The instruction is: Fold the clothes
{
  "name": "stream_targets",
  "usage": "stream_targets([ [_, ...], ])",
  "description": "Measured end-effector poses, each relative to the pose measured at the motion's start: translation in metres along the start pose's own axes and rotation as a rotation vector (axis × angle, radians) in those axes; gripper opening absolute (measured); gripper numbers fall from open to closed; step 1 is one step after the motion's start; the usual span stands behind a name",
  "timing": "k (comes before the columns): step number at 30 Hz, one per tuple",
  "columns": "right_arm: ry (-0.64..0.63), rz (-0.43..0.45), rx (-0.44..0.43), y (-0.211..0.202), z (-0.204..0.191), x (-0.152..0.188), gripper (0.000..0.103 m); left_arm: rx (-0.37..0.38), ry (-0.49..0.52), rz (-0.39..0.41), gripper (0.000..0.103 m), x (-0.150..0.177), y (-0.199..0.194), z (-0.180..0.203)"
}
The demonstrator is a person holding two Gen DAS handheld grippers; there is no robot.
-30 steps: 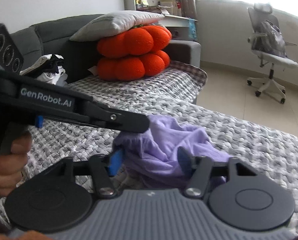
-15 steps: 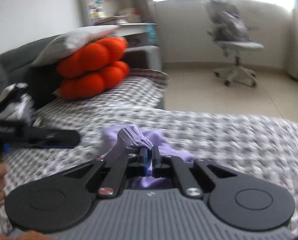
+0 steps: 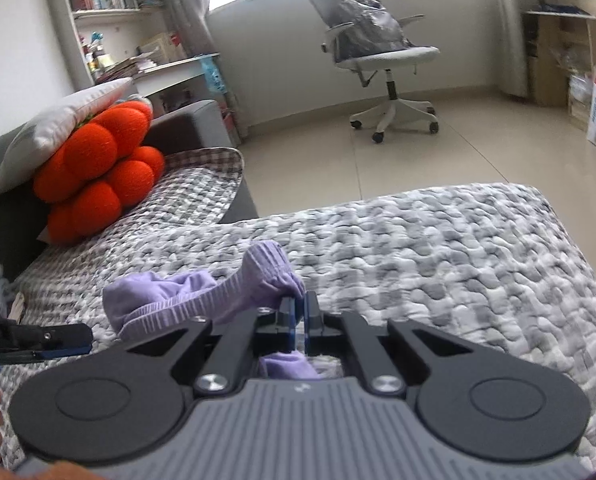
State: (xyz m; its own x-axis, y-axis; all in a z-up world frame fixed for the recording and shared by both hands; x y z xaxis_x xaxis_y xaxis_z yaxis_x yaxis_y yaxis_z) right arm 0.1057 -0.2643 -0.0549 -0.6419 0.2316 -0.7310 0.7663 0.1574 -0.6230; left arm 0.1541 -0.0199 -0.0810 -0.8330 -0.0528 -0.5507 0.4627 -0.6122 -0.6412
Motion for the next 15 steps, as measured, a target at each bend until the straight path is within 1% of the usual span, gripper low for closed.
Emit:
stream_targets([
  [2, 0.006, 0.008, -0.005, -0.003, 0.002, -0.001, 0.003, 0.001, 0.044, 0.014, 0.055, -0.002, 0.002, 0.005],
  [4, -0.002, 0.020, -0.011, -0.005, 0.001, -0.003, 0.003, 0.000, 0.112, 0.026, 0.062, -0.001, 0.003, 0.012],
  [6, -0.013, 0.028, -0.011, -0.008, 0.001, -0.005, 0.003, -0.006, 0.186, 0.032, 0.076, 0.002, 0.004, 0.017],
  [9, -0.025, 0.036, -0.005, -0.009, 0.001, -0.007, 0.003, -0.055, 0.284, 0.006, 0.077, 0.006, 0.011, 0.015],
  [11, -0.022, 0.035, -0.003, -0.007, 0.003, -0.008, 0.003, -0.077, 0.309, -0.029, 0.077, 0.007, 0.017, 0.012],
  [13, -0.015, 0.031, -0.002, -0.005, 0.005, -0.007, 0.003, -0.078, 0.325, -0.057, 0.077, 0.009, 0.021, 0.011],
  [15, -0.007, 0.025, -0.003, -0.004, 0.007, -0.006, 0.003, -0.055, 0.334, -0.082, 0.075, 0.012, 0.024, 0.012],
])
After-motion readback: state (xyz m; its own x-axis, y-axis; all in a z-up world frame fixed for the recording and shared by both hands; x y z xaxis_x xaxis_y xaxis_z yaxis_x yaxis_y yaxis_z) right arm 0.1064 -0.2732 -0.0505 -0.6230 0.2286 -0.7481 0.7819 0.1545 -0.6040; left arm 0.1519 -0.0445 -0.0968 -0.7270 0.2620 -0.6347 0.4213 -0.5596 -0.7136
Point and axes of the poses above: each gripper's, at about its wrist camera, not at the fingertips, and y roughly the way its jaws point, z to its right, x to its underside, the point moved 7 cm from there along y, roughly the way its jaws point, and after that the axes turned 7 degrees about -z, right-handed, at the moved point
